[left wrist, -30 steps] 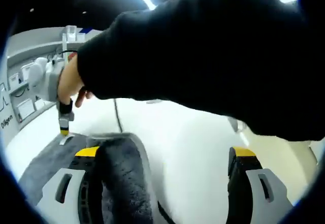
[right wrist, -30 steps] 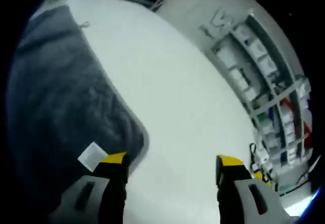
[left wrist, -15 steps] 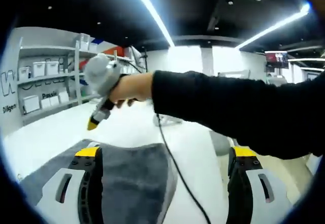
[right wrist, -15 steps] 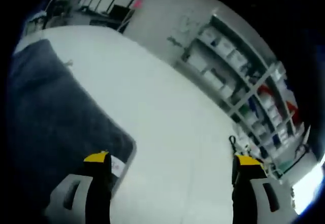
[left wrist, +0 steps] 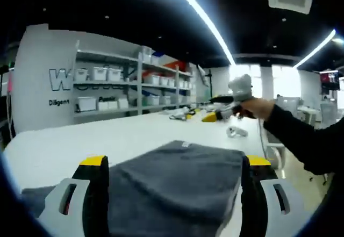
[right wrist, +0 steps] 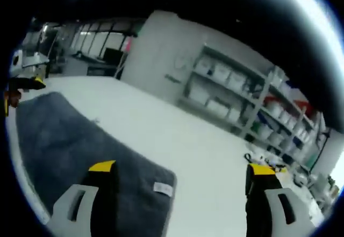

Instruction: Open the folded towel by lifting each exposed corner and separating the folded layers until the towel lies flat within the target outline without major curled edges

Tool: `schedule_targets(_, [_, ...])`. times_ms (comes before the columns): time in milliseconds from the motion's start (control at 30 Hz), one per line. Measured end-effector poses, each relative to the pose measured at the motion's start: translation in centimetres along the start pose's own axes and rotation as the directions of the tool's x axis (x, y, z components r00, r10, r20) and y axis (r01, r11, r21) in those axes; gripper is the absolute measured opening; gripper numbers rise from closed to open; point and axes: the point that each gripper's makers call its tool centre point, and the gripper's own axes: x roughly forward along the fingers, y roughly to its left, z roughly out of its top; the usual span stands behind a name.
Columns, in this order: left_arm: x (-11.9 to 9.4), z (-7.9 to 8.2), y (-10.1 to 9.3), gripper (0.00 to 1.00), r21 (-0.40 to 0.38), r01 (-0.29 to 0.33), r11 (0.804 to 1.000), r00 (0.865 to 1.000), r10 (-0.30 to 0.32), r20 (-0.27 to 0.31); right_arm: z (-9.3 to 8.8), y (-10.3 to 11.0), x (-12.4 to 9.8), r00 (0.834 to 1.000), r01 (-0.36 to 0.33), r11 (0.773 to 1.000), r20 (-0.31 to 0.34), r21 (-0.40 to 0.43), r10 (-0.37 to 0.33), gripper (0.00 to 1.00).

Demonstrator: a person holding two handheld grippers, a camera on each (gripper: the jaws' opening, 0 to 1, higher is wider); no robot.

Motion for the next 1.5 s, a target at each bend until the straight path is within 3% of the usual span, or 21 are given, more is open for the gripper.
schedule_targets(167, [-7.2, 0.0, 7.1, 1.00, -0.021, -0.162, 0.987, 0.986, 0.162, 0.026, -0.4, 3.4, -2.5, 0.998, -0.004, 0.998, 0.063, 0.070, -0.001, 1.00])
schedule_targets(233, [-9.4, -0.4, 8.7, 1.00, -0.012, -0.199, 0.980, 0.980, 0.200, 0.018, -0.4, 4.6, -3.5, 0.995, 0.003, 0.996, 0.095, 0.088, -0.011, 1.00])
schedule_targets(333, [-13.2, -1.2, 11.4, 1.00, -0.008, -0.288, 0.958, 0.958, 0.288, 0.006, -0.4, 6.4, -5.3, 0.990, 0.004, 0.993, 0.137, 0.120, -0.021, 1.00])
schedule_targets(500, [-18.1, -2.8, 12.7, 1.00, -0.012, -0.339, 0.941, 0.941, 0.339, -0.016, -0.9, 7.0, -8.2, 0.981, 0.022, 0.980, 0.184, 0.199, -0.060, 1.00])
schedule_targets(733, [-23.2, -4.5, 13.1, 0.97, -0.038, -0.412, 0.910, 0.911, 0.412, 0.011, -4.4, 8.0, -11.9, 0.982, 0.069, 0.978, 0.158, 0.197, -0.101, 1.00])
schedule_targets(800, [-24.2, -5.3, 13.7, 0.96, -0.057, -0.443, 0.895, 0.896, 0.444, 0.006, -5.7, 8.4, -12.5, 0.986, 0.068, 0.973, 0.131, 0.222, -0.098, 1.00])
schedule_targets(900, [-24.7, -7.2, 14.5, 0.94, -0.068, -0.459, 0.886, 0.888, 0.457, -0.045, -6.9, 8.2, -13.1, 0.987, 0.085, 0.969, 0.115, 0.231, -0.114, 1.00])
schedule_targets(1133, [-24.2, -8.7, 14.8, 0.89, -0.080, -0.456, 0.886, 0.889, 0.451, -0.072, -8.1, 7.4, -13.7, 0.983, 0.101, 0.958, 0.124, 0.269, -0.138, 0.99])
schedule_targets(1233, [-23.9, -10.1, 15.0, 0.88, -0.067, -0.448, 0.891, 0.891, 0.440, -0.113, -9.2, 7.1, -13.3, 0.985, 0.108, 0.957, 0.104, 0.268, -0.140, 0.98])
schedule_targets(1300, [-23.9, -11.7, 15.3, 0.80, -0.022, -0.439, 0.898, 0.889, 0.431, -0.157, -10.8, 6.5, -12.7, 0.988, 0.114, 0.961, 0.073, 0.254, -0.136, 0.92])
schedule_targets(1333, [-24.0, -12.7, 15.7, 0.77, -0.036, -0.453, 0.891, 0.879, 0.439, -0.185, -12.2, 6.2, -12.1, 0.991, 0.114, 0.955, 0.034, 0.273, -0.128, 0.88])
schedule_targets(1500, [-23.6, -14.6, 15.9, 0.72, -0.078, -0.449, 0.890, 0.877, 0.423, -0.227, -15.3, 5.4, -10.2, 0.995, 0.099, 0.936, -0.030, 0.337, -0.095, 0.79])
